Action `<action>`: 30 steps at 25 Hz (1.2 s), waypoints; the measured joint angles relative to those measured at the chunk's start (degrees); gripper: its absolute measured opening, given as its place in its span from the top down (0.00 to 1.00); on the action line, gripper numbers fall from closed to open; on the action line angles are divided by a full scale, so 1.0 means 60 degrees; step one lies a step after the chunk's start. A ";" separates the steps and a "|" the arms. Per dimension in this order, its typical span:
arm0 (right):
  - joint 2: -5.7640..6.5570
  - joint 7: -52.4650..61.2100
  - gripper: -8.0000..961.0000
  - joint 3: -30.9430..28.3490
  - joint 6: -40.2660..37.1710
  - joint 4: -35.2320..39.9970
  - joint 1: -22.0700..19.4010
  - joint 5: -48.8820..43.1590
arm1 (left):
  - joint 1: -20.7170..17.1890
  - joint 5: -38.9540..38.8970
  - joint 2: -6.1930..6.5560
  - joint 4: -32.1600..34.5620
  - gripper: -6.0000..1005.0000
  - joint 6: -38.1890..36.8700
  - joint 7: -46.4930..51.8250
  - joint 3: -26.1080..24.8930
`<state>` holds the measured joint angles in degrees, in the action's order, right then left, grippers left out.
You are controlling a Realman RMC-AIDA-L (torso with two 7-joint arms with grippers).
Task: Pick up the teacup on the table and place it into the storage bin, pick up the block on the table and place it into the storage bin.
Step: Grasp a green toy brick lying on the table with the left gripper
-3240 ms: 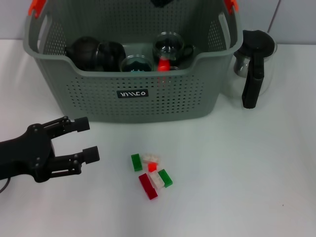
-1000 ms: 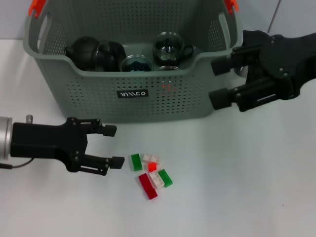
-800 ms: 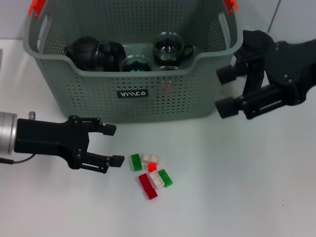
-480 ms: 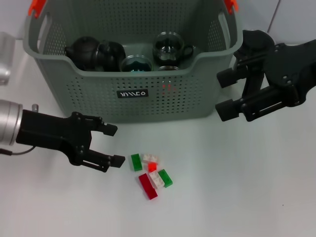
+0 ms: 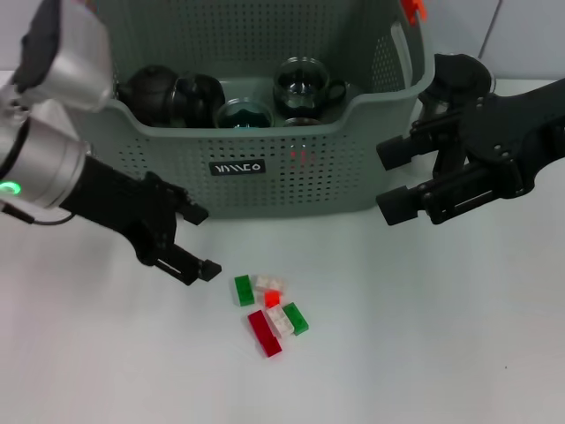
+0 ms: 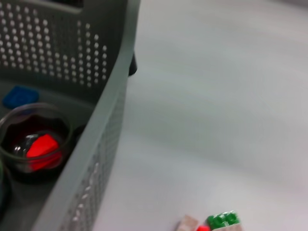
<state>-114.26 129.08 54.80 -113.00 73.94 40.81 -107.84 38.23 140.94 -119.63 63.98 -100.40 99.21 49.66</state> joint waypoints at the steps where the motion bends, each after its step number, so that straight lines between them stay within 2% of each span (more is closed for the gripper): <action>1: 0.0004 -0.0004 0.07 -0.0008 0.0000 -0.0038 0.0009 0.0000 | 0.0094 0.0127 -0.0007 0.0011 0.13 0.0038 0.0094 0.0119; 5: 0.0040 0.0000 0.07 -0.0098 -0.0031 -0.0066 0.0001 0.0000 | 0.0311 0.0726 -0.0112 0.0078 0.13 0.0123 0.0341 0.0520; 10: 0.0091 -0.0013 0.07 -0.0144 -0.0032 -0.0087 -0.0038 0.0000 | 0.0295 0.1209 -0.0367 0.0289 0.13 0.0146 0.0428 0.0875; 17: 0.0095 -0.0067 0.07 -0.0235 -0.0061 -0.0107 -0.0029 0.0023 | 0.0140 0.1193 -0.0495 0.0325 0.13 0.0245 0.0237 0.0884; 25: -0.0006 -0.0098 0.07 -0.0235 -0.0012 -0.0125 -0.0086 0.0069 | -0.0116 0.1160 -0.0753 0.0218 0.13 0.0815 -0.0343 0.0973; 30: -0.0047 -0.0201 0.07 -0.0228 -0.0015 -0.0306 -0.0071 0.0069 | -0.0244 0.0950 -0.0780 -0.0140 0.13 0.1225 -0.0580 0.1178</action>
<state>-114.55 127.87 53.43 -113.09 72.10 40.38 -107.42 36.77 146.64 -124.31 63.14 -93.05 95.73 56.72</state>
